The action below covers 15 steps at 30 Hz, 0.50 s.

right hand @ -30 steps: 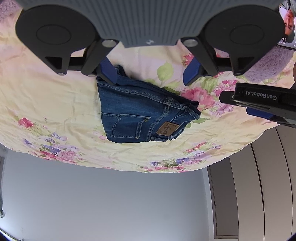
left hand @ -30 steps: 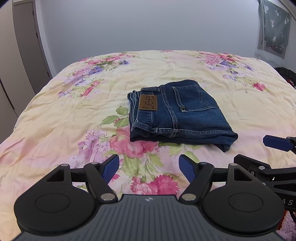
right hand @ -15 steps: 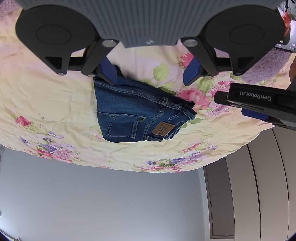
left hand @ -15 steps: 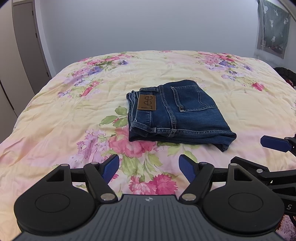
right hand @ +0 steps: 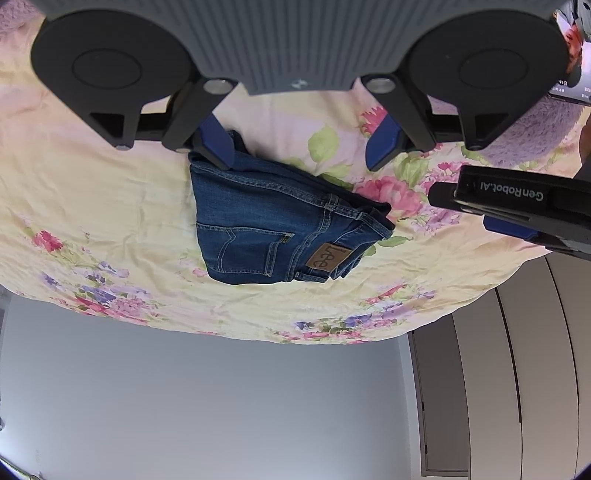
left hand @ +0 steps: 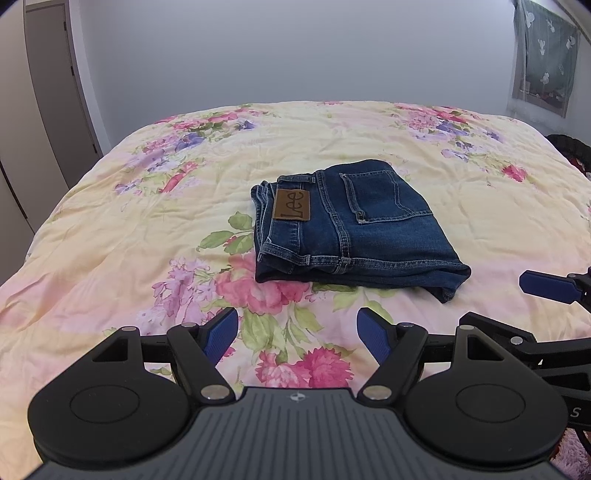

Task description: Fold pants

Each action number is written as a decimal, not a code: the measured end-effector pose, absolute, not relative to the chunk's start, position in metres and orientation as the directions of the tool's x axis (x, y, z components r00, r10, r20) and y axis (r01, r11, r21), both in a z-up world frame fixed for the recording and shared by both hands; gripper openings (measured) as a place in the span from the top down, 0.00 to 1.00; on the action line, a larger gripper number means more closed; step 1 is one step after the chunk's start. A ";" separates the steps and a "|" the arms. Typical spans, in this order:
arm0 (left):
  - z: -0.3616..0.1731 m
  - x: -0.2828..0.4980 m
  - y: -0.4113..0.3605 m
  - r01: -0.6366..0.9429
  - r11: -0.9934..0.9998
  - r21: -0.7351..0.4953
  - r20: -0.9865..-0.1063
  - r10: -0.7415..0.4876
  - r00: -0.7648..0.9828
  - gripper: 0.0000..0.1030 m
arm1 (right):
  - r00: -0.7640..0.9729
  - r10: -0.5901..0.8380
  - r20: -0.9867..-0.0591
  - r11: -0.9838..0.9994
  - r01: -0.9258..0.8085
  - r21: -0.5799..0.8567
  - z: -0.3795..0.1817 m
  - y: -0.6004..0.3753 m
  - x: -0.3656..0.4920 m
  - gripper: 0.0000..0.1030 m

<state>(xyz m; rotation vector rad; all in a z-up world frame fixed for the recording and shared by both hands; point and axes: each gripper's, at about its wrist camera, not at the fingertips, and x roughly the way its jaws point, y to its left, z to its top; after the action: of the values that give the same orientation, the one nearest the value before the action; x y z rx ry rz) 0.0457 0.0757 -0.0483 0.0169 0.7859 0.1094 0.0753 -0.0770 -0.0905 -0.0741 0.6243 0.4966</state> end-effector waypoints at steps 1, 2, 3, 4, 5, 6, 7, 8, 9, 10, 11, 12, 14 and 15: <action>-0.048 0.046 0.075 -0.093 0.994 0.055 -0.704 0.105 0.702 0.16 | 0.698 0.423 -0.577 0.880 -0.467 0.080 -0.090 -0.077 0.075 0.28; -0.048 0.046 0.075 -0.093 0.994 0.055 -0.704 0.104 0.702 0.16 | 0.699 0.423 -0.577 0.880 -0.467 0.079 -0.090 -0.077 0.075 0.28; -0.048 0.046 0.075 -0.093 0.994 0.056 -0.705 0.105 0.702 0.16 | 0.699 0.423 -0.577 0.880 -0.468 0.079 -0.090 -0.077 0.075 0.28; -0.048 0.046 0.075 -0.093 0.994 0.056 -0.705 0.106 0.702 0.16 | 0.699 0.423 -0.577 0.880 -0.468 0.079 -0.090 -0.077 0.075 0.28; -0.048 0.046 0.075 -0.092 0.994 0.057 -0.705 0.105 0.702 0.16 | 0.699 0.422 -0.577 0.881 -0.467 0.079 -0.090 -0.077 0.075 0.28; -0.048 0.046 0.076 -0.093 0.994 0.056 -0.705 0.105 0.701 0.16 | 0.699 0.421 -0.577 0.881 -0.466 0.079 -0.090 -0.077 0.075 0.28; -0.048 0.046 0.075 -0.094 0.994 0.056 -0.705 0.106 0.701 0.16 | 0.699 0.421 -0.578 0.882 -0.465 0.080 -0.091 -0.077 0.075 0.28; -0.048 0.046 0.075 -0.094 0.994 0.055 -0.705 0.105 0.702 0.16 | 0.698 0.422 -0.579 0.882 -0.465 0.082 -0.091 -0.077 0.075 0.28; -0.048 0.046 0.076 -0.094 0.994 0.055 -0.706 0.105 0.700 0.16 | 0.698 0.421 -0.579 0.882 -0.464 0.083 -0.091 -0.077 0.075 0.28; -0.048 0.046 0.075 -0.095 0.994 0.053 -0.707 0.105 0.699 0.16 | 0.698 0.420 -0.579 0.883 -0.463 0.082 -0.091 -0.078 0.075 0.28; -0.049 0.046 0.076 -0.096 0.994 0.051 -0.708 0.104 0.699 0.16 | 0.699 0.419 -0.580 0.883 -0.462 0.082 -0.092 -0.078 0.075 0.28; -0.049 0.046 0.076 -0.096 0.994 0.051 -0.707 0.104 0.699 0.16 | 0.698 0.420 -0.580 0.883 -0.463 0.082 -0.092 -0.078 0.075 0.28; -0.049 0.046 0.076 -0.097 0.994 0.049 -0.706 0.103 0.700 0.17 | 0.697 0.420 -0.581 0.883 -0.463 0.082 -0.092 -0.077 0.075 0.27; -0.049 0.046 0.076 -0.097 0.994 0.046 -0.706 0.101 0.701 0.17 | 0.697 0.419 -0.582 0.883 -0.463 0.081 -0.092 -0.077 0.075 0.28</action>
<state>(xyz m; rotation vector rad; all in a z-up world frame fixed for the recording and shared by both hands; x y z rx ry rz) 0.0461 0.0759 -0.0486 0.0051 0.7866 0.1102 0.0753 -0.0768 -0.0920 -0.0736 0.6307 0.4923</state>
